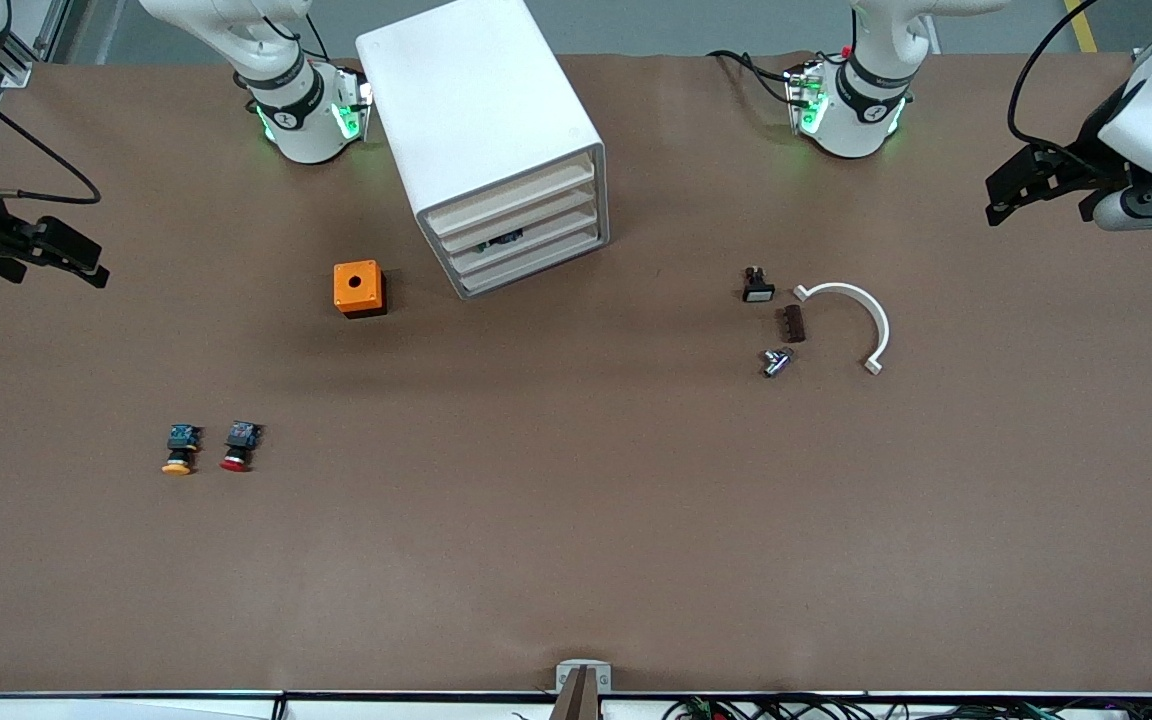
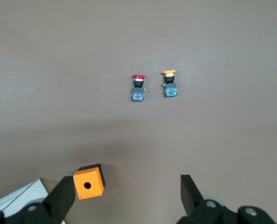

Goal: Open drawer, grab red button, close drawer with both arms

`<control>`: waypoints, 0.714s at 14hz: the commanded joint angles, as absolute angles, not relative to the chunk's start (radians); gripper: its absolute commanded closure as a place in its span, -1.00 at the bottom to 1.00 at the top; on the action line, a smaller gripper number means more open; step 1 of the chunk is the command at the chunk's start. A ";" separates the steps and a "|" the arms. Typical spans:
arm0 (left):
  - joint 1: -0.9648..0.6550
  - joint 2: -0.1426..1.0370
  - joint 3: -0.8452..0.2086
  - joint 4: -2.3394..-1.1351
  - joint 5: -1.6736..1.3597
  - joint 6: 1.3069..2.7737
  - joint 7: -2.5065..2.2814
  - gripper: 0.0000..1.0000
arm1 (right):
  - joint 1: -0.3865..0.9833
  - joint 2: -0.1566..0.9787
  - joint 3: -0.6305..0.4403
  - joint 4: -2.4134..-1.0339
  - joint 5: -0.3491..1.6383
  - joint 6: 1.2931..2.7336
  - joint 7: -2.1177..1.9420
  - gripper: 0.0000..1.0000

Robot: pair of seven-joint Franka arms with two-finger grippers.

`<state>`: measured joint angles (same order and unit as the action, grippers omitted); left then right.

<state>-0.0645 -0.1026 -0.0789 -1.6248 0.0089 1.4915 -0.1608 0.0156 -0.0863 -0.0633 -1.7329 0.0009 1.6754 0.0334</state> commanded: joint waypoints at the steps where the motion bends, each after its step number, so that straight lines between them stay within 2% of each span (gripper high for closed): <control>1: -0.060 -0.089 -0.080 -1.601 -0.002 1.479 -0.156 -1.00 | 0.011 -0.103 -0.057 -1.704 0.011 1.641 0.044 -1.00; 10: -0.058 -0.089 -0.080 -1.598 0.000 1.479 -0.150 -1.00 | 0.015 -0.103 -0.052 -1.704 0.011 1.623 0.054 -1.00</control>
<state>-0.0645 -0.0991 -0.0789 -1.6242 0.0089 1.4915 -0.1608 0.0168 -0.0931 -0.0583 -1.7082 0.0010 1.6397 0.0337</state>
